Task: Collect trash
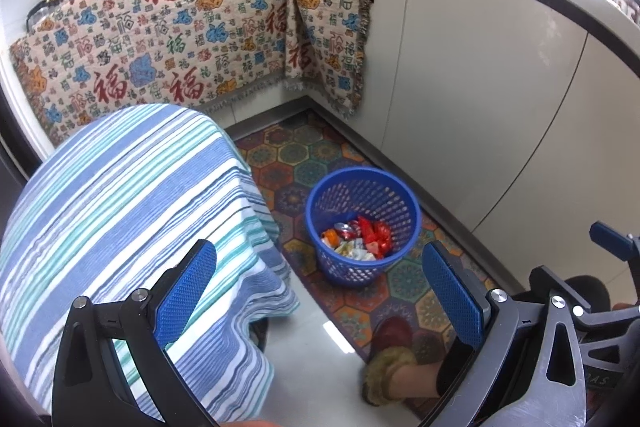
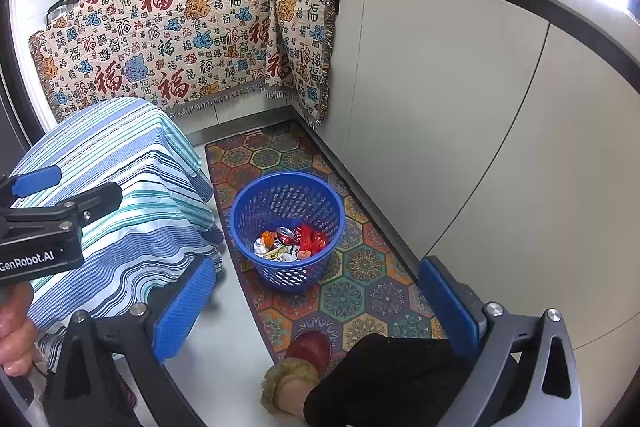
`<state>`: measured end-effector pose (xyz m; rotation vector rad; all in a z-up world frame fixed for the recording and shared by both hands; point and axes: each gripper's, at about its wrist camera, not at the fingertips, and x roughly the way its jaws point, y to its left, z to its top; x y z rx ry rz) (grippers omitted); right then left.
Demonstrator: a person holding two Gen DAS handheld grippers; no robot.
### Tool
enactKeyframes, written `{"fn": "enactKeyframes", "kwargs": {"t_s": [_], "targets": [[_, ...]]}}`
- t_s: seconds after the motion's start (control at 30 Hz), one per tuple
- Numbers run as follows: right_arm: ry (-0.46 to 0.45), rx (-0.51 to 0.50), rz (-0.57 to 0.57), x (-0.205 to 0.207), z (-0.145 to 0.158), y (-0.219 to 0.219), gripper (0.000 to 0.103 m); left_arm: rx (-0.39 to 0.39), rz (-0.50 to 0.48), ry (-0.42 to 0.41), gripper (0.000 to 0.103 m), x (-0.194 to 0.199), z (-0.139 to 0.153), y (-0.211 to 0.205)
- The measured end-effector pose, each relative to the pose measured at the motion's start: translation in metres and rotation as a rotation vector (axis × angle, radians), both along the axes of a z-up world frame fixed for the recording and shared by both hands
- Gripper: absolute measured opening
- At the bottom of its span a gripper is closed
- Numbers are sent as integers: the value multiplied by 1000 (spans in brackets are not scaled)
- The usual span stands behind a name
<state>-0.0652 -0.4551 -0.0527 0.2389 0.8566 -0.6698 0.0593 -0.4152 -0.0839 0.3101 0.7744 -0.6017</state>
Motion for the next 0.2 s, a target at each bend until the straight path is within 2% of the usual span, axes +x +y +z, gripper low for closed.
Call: {"fn": "enactKeyframes", "kwargs": {"t_s": [0.2], "targets": [[13, 7, 6, 6, -3, -1, 103, -24, -10, 2, 96, -3, 1, 6]]}}
